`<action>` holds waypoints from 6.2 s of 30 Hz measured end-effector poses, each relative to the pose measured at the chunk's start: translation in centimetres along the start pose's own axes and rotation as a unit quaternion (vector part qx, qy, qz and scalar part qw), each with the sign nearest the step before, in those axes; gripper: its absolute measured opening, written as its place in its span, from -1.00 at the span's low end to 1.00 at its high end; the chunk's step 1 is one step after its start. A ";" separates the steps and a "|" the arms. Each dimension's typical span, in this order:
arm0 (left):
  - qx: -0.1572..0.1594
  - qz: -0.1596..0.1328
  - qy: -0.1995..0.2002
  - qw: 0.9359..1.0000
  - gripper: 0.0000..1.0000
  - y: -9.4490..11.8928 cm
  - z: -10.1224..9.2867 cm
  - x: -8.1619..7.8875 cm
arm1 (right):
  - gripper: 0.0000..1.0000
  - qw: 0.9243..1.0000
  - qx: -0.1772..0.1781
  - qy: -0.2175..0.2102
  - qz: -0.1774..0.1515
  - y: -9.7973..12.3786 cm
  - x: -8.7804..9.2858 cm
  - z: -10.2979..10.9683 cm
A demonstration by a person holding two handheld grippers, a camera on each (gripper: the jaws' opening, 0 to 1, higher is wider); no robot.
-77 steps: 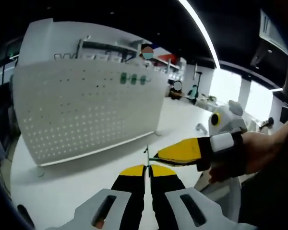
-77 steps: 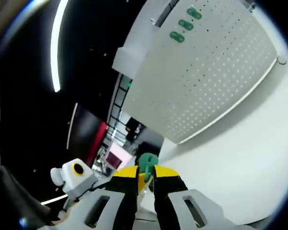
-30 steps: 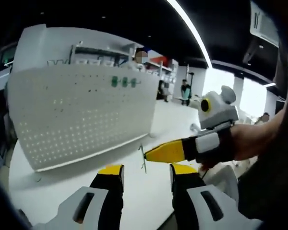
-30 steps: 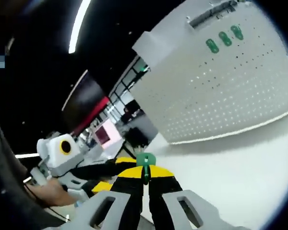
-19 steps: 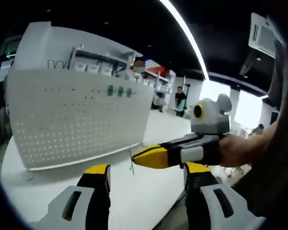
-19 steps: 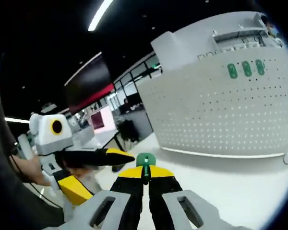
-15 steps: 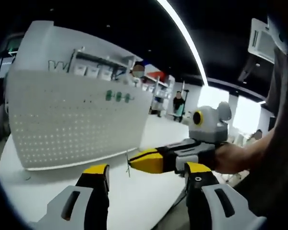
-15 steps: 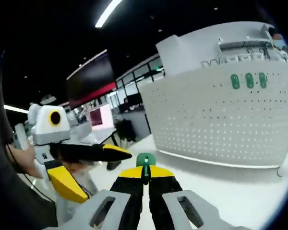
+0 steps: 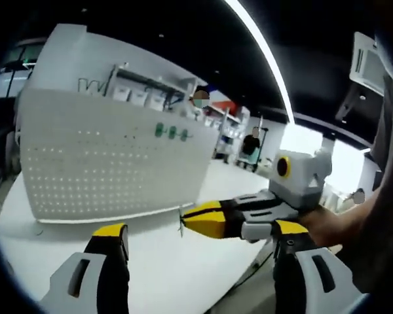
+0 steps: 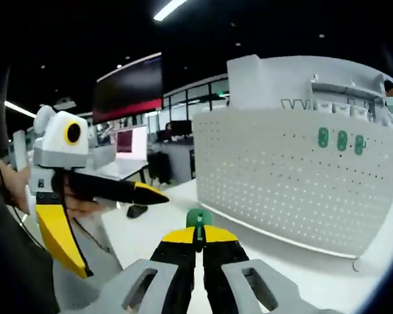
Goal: Insert the hook assembly into the mounting plate slot until the hook locks in place.
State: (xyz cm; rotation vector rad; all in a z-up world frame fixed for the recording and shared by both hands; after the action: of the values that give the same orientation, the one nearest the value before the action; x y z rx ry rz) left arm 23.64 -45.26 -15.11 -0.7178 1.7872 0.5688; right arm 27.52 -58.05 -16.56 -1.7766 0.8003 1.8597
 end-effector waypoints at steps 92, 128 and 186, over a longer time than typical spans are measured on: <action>-0.054 0.009 0.025 0.998 1.00 0.7 3.7 -0.2 | -0.99 0.950 0.299 0.061 -0.071 2.2 -5.8 -23.9; -0.080 0.014 0.020 0.996 1.00 1.0 5.4 -0.7 | -0.99 0.930 0.345 0.076 -0.103 1.2 -8.3 -32.1; -0.097 0.013 0.023 0.995 1.00 1.1 6.0 -0.7 | -0.98 0.931 0.352 0.045 -0.084 -0.5 -6.8 -33.9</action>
State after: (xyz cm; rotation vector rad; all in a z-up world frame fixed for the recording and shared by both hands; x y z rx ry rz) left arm 27.03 -40.29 -16.28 -0.8472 1.8027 0.7569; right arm 53.36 -80.13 -10.03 -1.4056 1.1290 1.1668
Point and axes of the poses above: the point that each gripper's makers call its tool centre point, and the gripper's own axes: y roughly backward along the fingers, z roughly to its left, x roughly out of its underside, the point moved 8 cm from there along y, roughly backward along the fingers, and after that the axes turned 9 degrees about -z, right-handed, at the moved point
